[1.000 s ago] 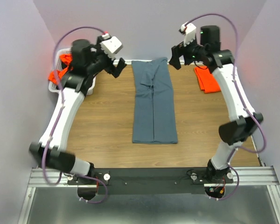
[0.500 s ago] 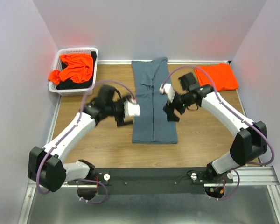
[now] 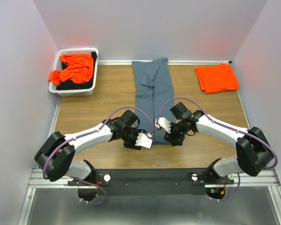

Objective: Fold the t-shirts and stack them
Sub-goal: Fold the tshirt

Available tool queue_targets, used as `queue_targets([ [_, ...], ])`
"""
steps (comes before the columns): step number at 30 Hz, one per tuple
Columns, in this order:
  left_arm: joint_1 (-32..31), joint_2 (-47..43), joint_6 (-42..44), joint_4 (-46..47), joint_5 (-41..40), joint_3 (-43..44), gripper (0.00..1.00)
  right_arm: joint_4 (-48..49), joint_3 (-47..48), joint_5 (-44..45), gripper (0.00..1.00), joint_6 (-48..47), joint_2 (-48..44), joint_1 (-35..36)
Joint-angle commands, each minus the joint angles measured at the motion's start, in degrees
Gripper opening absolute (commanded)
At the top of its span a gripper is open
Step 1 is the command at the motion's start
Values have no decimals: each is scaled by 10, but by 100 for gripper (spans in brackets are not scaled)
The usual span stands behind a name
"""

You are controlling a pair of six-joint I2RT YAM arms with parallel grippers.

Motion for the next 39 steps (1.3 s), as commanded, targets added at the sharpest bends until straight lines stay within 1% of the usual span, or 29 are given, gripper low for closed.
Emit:
queue_targets([
  [1,-3,13,-12,44,-27,-10,58,64,-21,26,64,-19,4,13],
  [5,-3,32,-24,68,-48,-19,58,101,-57,47,64,-24,11,21],
  [12,-5,62,-32,69,-73,-21,58,139,-93,80,63,-35,33,28],
  [13,-5,66,-32,69,-77,-22,58,143,-102,84,62,-34,37,28],
  [14,-6,73,-34,68,-82,-23,57,150,-106,91,58,-35,38,29],
  [16,-9,79,-32,64,-84,-25,55,154,-116,97,53,-35,38,29],
  [17,-10,80,-33,64,-85,-26,52,154,-118,98,52,-35,37,31],
  [19,-15,85,-35,61,-91,-26,41,153,-124,99,46,-34,32,34],
  [20,-20,85,-36,61,-94,-24,32,153,-130,101,45,-32,25,40],
  [22,-24,82,-32,55,-100,-21,18,152,-137,104,38,-25,18,48],
  [23,-28,80,-29,45,-99,-18,10,151,-139,106,31,-16,10,58],
  [25,-31,71,-29,35,-89,-14,4,142,-141,105,23,2,0,69],
  [26,-33,65,-28,24,-83,-11,0,139,-140,103,10,9,-10,80],
  [28,-35,58,-30,15,-77,-8,0,134,-142,104,1,24,-20,93],
  [30,-39,44,-33,6,-73,-6,0,128,-145,105,1,42,-33,110],
  [34,-54,10,-30,-13,-58,-10,0,98,-124,101,1,54,-51,115],
  [39,-66,-45,-33,-34,-55,-25,0,14,-82,65,0,47,-63,116],
])
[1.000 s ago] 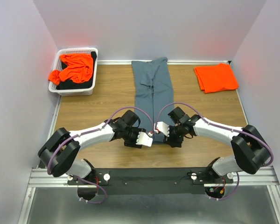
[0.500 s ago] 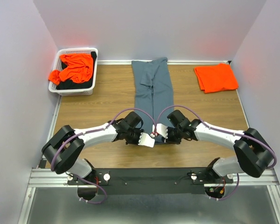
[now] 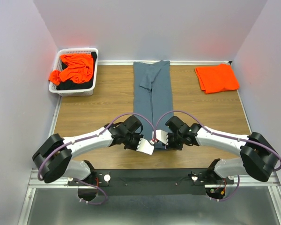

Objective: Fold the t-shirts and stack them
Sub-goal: Fold the tshirt

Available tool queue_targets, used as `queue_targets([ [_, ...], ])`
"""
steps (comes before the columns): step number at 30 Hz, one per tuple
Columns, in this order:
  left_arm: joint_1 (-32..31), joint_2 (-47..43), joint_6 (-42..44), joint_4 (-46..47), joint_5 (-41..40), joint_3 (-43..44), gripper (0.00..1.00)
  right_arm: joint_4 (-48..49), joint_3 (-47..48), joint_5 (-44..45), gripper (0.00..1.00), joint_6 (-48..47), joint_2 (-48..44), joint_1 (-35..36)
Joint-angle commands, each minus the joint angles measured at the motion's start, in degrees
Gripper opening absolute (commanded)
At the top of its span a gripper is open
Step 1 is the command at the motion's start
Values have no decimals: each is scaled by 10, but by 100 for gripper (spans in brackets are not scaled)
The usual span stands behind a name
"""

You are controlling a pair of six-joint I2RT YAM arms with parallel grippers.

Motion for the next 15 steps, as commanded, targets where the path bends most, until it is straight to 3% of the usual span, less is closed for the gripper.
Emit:
queue_targets([
  [1,-6,-48,-8,-38,20,-11,0,-119,36,-32,1,5,-17,5],
  [11,-6,-97,0,-121,63,46,0,-232,122,-78,1,-34,-72,6],
  [15,14,-96,-17,-137,84,88,0,-234,145,-45,1,-27,-83,4],
])
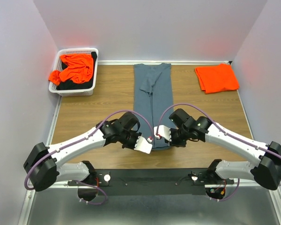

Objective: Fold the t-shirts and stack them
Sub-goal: Fold the tshirt

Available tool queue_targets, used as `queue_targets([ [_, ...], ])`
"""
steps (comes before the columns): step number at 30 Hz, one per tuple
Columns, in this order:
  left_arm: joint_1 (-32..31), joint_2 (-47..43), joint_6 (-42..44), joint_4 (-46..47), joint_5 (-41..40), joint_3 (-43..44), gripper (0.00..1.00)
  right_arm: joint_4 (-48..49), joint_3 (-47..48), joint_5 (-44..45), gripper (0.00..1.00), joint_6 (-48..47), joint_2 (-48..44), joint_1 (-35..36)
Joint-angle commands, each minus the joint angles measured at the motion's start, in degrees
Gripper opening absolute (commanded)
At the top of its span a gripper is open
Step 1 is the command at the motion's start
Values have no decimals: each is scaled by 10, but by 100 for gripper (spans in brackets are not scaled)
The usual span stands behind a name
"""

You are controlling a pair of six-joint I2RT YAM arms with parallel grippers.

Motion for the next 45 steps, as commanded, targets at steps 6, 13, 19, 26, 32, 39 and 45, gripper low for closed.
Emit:
queue_targets([
  [6,108,56,46,-66,67,119,0,-29,93,-5,1,-33,34,-51],
  [13,159,118,93,-35,56,168,0,-27,164,-32,1,-98,117,-133],
  [19,210,196,129,-19,51,243,0,-26,238,-51,1,-157,202,-188],
  [26,240,287,163,-19,52,328,0,-25,339,-63,1,-206,310,-237],
  [32,268,357,183,-22,45,395,0,-25,416,-66,1,-241,393,-262],
  [39,292,438,194,-31,45,476,0,-22,485,-69,1,-252,469,-280],
  [45,295,471,191,-14,44,497,0,-19,537,-65,1,-254,526,-290],
])
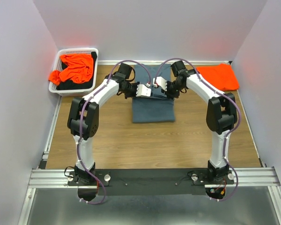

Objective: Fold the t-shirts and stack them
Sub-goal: Fold the tshirt

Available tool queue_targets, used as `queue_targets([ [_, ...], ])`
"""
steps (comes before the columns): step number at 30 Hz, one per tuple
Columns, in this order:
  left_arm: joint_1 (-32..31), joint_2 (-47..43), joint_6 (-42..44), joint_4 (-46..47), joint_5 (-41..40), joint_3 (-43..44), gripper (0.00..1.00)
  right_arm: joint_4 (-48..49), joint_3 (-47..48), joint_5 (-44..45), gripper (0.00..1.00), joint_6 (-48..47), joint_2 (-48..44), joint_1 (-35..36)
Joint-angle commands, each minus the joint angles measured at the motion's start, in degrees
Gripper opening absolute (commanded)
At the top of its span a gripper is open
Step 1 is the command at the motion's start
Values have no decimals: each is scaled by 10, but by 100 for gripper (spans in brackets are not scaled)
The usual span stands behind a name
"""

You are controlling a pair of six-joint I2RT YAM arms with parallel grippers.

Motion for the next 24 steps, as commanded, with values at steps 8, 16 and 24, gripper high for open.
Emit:
queue_targets([
  [8,9,51,-21,53,-6,34,0,14,65,4,1,0,58,-16],
  [16,14,66,-54,91,-20,50,17,59,78,37,26,27,79,-19],
  [24,67,-4,-225,108,52,51,48,75,190,23,49,187,65,-49],
])
